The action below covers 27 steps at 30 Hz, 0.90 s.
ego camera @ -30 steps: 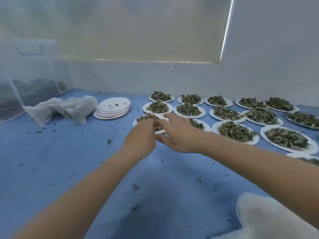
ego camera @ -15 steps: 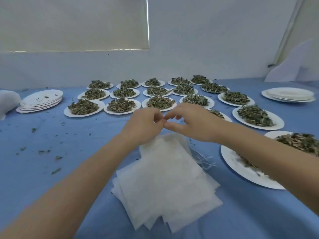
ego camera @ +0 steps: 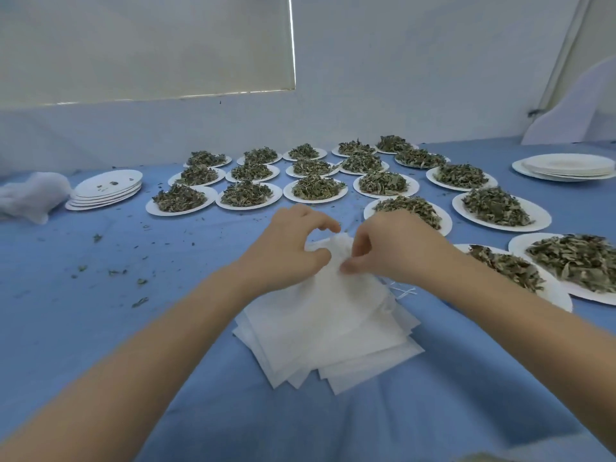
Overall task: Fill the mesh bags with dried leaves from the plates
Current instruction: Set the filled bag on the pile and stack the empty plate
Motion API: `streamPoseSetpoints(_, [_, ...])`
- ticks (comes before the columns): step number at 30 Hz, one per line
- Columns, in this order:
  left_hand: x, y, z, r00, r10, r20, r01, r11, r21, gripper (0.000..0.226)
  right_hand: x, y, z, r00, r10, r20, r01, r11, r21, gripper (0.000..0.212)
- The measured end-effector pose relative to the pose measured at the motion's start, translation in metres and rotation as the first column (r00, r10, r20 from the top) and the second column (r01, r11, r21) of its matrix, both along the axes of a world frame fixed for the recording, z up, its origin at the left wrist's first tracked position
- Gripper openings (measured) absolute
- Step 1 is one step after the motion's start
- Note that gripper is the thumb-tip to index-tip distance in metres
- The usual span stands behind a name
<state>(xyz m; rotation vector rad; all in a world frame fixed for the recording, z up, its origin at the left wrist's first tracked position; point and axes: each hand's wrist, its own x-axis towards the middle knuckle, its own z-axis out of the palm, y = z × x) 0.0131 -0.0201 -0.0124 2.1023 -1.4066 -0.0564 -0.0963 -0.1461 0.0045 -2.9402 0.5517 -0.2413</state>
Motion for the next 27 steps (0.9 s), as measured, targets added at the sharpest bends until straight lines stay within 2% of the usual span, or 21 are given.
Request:
streamPoseSetpoints(3, [-0.002,-0.001,0.009,0.995,-0.02,-0.102,0.008,0.994,-0.11,0.031,-0.002,-0.005,0.014,0.987,0.032,0.157,-0.053,0.99,0.13,0.023])
streamPoseSetpoints(7, [0.008,-0.001,0.029,0.943,0.028,-0.332,-0.126,0.953,-0.277,0.012,0.007,-0.01,0.029,0.907,0.037,0.419,-0.174,0.94,0.295,0.018])
streamPoseSetpoints(11, [0.023,0.001,0.043,0.933,0.11,-0.342,-0.237,0.904,-0.356,0.002,0.027,-0.008,0.037,0.828,0.019,0.56,-0.275,0.885,0.376,0.011])
streamPoseSetpoints(14, [0.04,0.003,0.051,0.932,0.156,-0.328,-0.288,0.868,-0.404,0.005,0.048,-0.004,0.041,0.801,0.007,0.599,-0.314,0.857,0.409,0.012])
streamPoseSetpoints(17, [0.058,0.004,0.059,0.933,0.216,-0.289,-0.331,0.829,-0.45,0.008,0.069,-0.002,0.045,0.802,0.036,0.596,-0.316,0.872,0.373,0.015])
streamPoseSetpoints(20, [0.072,0.006,0.067,0.936,0.202,-0.288,-0.325,0.809,-0.489,0.01,0.089,-0.002,0.052,0.837,0.082,0.541,-0.3,0.896,0.328,0.033])
streamPoseSetpoints(22, [0.081,0.007,0.071,0.943,0.2,-0.265,-0.311,0.808,-0.5,0.009,0.104,-0.003,0.056,0.856,0.132,0.5,-0.278,0.933,0.229,0.047])
streamPoseSetpoints(25, [0.094,0.007,0.071,0.947,0.222,-0.233,-0.314,0.795,-0.519,0.004,0.122,-0.001,0.061,0.85,0.182,0.494,-0.261,0.961,0.095,0.035])
streamPoseSetpoints(27, [0.102,0.007,0.068,0.945,0.253,-0.206,-0.325,0.786,-0.526,0.002,0.131,0.0,0.061,0.85,0.198,0.488,-0.28,0.955,0.099,0.035])
